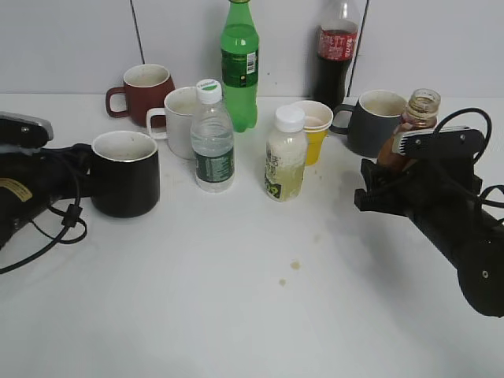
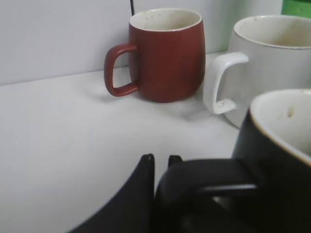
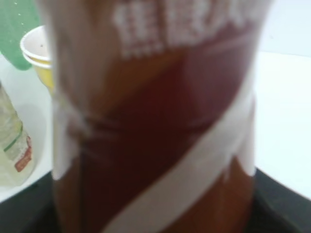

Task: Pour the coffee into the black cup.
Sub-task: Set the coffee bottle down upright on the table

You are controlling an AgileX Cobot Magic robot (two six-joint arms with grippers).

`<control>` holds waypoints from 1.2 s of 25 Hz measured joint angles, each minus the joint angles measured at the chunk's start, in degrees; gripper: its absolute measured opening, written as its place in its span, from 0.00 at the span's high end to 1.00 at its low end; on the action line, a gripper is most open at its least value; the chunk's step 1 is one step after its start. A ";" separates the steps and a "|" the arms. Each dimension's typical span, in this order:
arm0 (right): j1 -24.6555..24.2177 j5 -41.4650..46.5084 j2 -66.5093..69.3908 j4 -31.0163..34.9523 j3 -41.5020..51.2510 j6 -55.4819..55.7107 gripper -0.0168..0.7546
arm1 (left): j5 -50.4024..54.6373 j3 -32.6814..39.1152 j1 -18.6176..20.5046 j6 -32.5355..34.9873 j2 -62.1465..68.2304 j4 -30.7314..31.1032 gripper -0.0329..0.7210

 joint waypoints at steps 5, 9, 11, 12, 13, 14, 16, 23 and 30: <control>0.00 -0.14 0.00 -0.76 0.00 0.13 0.32 | -0.07 -4.41 0.00 0.00 3.93 -0.05 0.89; 0.00 -0.20 0.00 -0.83 0.00 0.13 0.32 | -1.19 -7.58 0.00 -0.11 6.75 0.00 0.89; 0.00 -0.24 0.00 -1.07 0.00 0.13 0.32 | -1.66 -8.46 0.00 -0.25 7.50 0.00 0.89; 0.00 -0.24 0.00 -1.35 0.00 0.13 0.32 | -1.79 -8.59 0.00 -0.25 7.71 -0.17 0.89; 0.00 -0.24 0.00 -1.73 0.00 0.13 0.32 | -1.79 -8.64 0.00 -0.30 7.76 -0.42 0.89; 0.00 -0.31 0.15 -2.27 0.00 0.13 0.32 | -1.79 -8.64 0.00 -0.36 7.76 -0.49 0.89; 0.00 -0.37 0.78 -3.17 0.00 0.13 0.32 | -1.79 -8.59 0.00 -0.44 7.76 -0.71 0.88; 0.00 -0.37 4.09 -3.44 -0.21 0.20 0.33 | -3.46 -6.11 -0.12 -1.49 7.76 -1.41 0.65; 0.00 -0.36 9.40 -3.06 -5.01 0.27 0.33 | -4.18 -2.41 -0.17 -1.60 5.99 -1.41 0.62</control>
